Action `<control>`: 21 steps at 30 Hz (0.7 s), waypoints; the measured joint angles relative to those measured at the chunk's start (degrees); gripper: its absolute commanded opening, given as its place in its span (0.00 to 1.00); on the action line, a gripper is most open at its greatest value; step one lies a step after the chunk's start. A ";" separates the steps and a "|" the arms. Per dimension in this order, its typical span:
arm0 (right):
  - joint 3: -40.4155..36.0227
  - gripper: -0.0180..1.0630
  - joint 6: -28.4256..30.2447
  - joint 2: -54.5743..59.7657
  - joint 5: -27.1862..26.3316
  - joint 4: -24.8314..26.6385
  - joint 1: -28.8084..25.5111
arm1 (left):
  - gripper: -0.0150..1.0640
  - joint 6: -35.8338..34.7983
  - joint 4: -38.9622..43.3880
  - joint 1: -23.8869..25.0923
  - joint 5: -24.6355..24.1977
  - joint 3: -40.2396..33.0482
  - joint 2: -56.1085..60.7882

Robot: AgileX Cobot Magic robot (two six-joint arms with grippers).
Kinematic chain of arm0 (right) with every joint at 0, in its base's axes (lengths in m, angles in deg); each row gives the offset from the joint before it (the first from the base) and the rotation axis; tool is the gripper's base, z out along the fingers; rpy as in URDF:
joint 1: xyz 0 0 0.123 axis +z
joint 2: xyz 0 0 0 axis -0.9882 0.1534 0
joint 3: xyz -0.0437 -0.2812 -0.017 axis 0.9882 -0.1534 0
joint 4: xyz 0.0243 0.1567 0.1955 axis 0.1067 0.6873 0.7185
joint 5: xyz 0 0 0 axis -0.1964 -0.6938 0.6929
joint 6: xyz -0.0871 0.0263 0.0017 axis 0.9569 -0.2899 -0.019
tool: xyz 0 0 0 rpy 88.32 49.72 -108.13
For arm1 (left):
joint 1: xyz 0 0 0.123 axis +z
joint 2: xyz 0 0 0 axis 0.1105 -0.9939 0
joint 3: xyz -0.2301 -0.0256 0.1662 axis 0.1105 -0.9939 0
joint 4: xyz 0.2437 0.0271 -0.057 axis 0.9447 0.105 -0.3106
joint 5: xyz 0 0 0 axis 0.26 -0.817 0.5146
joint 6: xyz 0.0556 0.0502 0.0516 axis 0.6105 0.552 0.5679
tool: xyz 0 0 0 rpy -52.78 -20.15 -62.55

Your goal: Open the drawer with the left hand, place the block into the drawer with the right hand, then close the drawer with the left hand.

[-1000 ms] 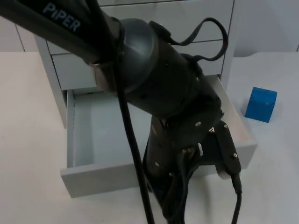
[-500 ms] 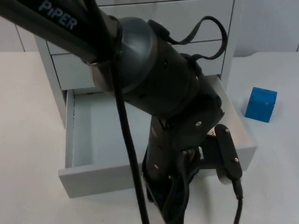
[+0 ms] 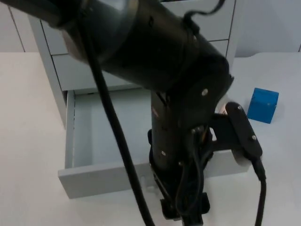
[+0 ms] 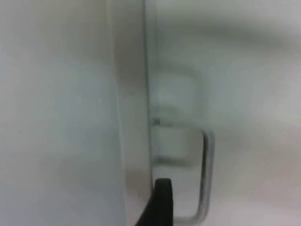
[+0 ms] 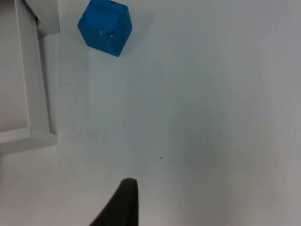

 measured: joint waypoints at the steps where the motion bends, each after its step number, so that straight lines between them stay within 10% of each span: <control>1: 0.00 0.99 0.00 0.00 0.00 0.00 0.00 | 0.75 0.03 -0.65 0.00 -1.08 0.00 0.95; 21: 0.00 0.99 0.00 0.00 0.00 0.00 0.00 | 0.75 3.01 -16.49 16.27 -7.20 -7.70 19.65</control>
